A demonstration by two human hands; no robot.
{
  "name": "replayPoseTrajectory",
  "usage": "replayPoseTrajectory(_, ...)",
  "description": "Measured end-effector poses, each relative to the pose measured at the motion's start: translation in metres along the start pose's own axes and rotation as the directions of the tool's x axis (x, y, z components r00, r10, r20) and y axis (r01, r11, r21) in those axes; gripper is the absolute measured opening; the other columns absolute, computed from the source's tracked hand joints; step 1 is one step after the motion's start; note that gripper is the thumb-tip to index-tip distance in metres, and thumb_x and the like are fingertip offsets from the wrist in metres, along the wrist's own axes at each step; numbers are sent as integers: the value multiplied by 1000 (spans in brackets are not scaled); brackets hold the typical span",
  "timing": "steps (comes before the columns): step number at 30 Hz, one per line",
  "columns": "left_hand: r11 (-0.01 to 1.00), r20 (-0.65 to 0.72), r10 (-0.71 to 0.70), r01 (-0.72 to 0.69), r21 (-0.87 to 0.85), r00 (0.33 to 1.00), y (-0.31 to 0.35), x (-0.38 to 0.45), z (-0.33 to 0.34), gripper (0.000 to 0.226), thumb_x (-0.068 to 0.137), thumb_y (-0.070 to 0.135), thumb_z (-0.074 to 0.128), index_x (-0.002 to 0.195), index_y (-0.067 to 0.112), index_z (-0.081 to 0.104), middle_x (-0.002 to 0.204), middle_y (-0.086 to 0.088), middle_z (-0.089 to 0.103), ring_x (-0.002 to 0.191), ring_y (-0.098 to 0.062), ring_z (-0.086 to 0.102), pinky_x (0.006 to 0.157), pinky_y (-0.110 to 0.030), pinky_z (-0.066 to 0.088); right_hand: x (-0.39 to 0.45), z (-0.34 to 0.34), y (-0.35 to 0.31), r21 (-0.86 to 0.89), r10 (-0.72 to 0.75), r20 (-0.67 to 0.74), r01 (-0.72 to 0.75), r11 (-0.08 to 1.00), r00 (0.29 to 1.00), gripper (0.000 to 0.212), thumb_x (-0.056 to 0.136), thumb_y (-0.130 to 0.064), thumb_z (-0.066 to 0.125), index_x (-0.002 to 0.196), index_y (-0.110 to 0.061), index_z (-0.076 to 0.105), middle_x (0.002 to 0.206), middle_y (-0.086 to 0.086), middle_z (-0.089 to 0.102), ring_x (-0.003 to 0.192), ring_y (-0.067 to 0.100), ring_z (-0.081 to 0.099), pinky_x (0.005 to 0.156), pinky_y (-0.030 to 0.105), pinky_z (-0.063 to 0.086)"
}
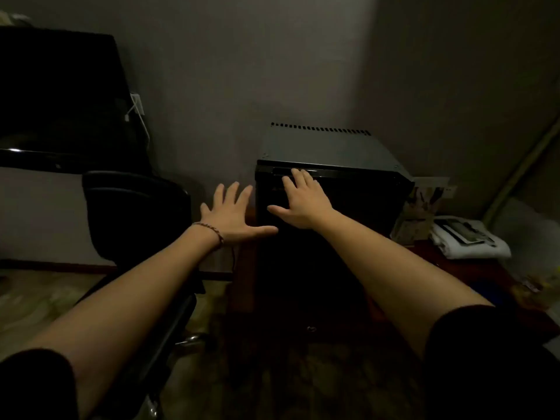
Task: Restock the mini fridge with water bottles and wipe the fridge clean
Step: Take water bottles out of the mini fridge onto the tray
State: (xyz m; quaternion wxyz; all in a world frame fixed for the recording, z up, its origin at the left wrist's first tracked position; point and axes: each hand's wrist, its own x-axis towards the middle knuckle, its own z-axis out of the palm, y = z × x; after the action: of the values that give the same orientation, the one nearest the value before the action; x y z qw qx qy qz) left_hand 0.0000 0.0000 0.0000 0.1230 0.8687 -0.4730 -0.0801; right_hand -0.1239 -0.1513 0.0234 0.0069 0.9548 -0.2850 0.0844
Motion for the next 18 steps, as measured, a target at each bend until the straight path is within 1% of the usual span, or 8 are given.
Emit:
replayPoseTrajectory(4, 998, 5, -26, 26, 59, 1000, -16, 0, -8, 127, 57, 101, 40, 155, 37, -7, 165, 8, -14, 151, -26, -17, 118, -64, 6, 14, 7, -14, -14, 67, 70, -67, 998, 995, 96, 92, -70, 44, 160, -14, 5, 167, 13, 2, 154, 31, -4, 123, 49, 2)
replayPoseTrajectory(7, 997, -8, -11, 11, 70, 1000, -25, -5, -7, 128, 56, 102, 37, 156, 36, -8, 165, 7, -14, 151, -25, -16, 119, -61, 5, 23, 13, -23, -1, 99, 84, -99, 995, 991, 99, 91, -72, 43, 160, -13, 3, 166, 16, 1, 153, 33, -5, 123, 50, 0)
replayPoseTrajectory(9, 998, -8, -5, 5, 56, 1000, -30, -9, -4, 128, 55, 103, 35, 156, 35, -8, 165, 7, -14, 151, -25, -16, 119, -60, 4, 30, 7, -24, 22, 113, 100, -116, 993, 988, 98, 92, -73, 39, 160, -12, 5, 166, 15, 5, 153, 33, -2, 123, 50, 0)
replayPoseTrajectory(11, 1000, 16, -13, 13, 26, 1000, -37, -14, -1, 129, 54, 104, 33, 155, 36, -8, 165, 7, -13, 151, -24, -15, 120, -59, 3, 37, -2, -24, 38, 119, 131, -125, 991, 984, 95, 92, -75, 35, 159, -11, 13, 165, 16, 14, 152, 34, 8, 123, 51, 3)
replayPoseTrajectory(14, 999, 65, -40, 39, 6, 997, -48, -18, 2, 132, 52, 105, 31, 155, 35, -9, 165, 6, -12, 151, -25, -14, 119, -59, 1, 40, -14, -24, 31, 145, 132, -150, 988, 981, 95, 89, -81, 31, 152, -10, 34, 158, 18, 28, 147, 37, 22, 122, 52, 10)
replayPoseTrajectory(16, 999, 83, -44, 44, 5, 996, -52, -19, 2, 132, 52, 106, 31, 155, 35, -10, 165, 6, -13, 151, -26, -14, 119, -59, 1, 41, -12, -27, -4, 149, 115, -150, 989, 982, 100, 85, -85, 30, 149, -9, 38, 155, 20, 31, 146, 37, 23, 122, 53, 8)
replayPoseTrajectory(18, 1000, 95, -27, 27, -1, 995, -54, -19, 2, 132, 52, 105, 33, 155, 35, -10, 165, 6, -14, 151, -26, -14, 119, -59, 1, 41, -7, -33, 5, 174, 86, -175, 985, 981, 105, 82, -88, 30, 149, -8, 39, 154, 20, 32, 146, 37, 24, 121, 55, 8)
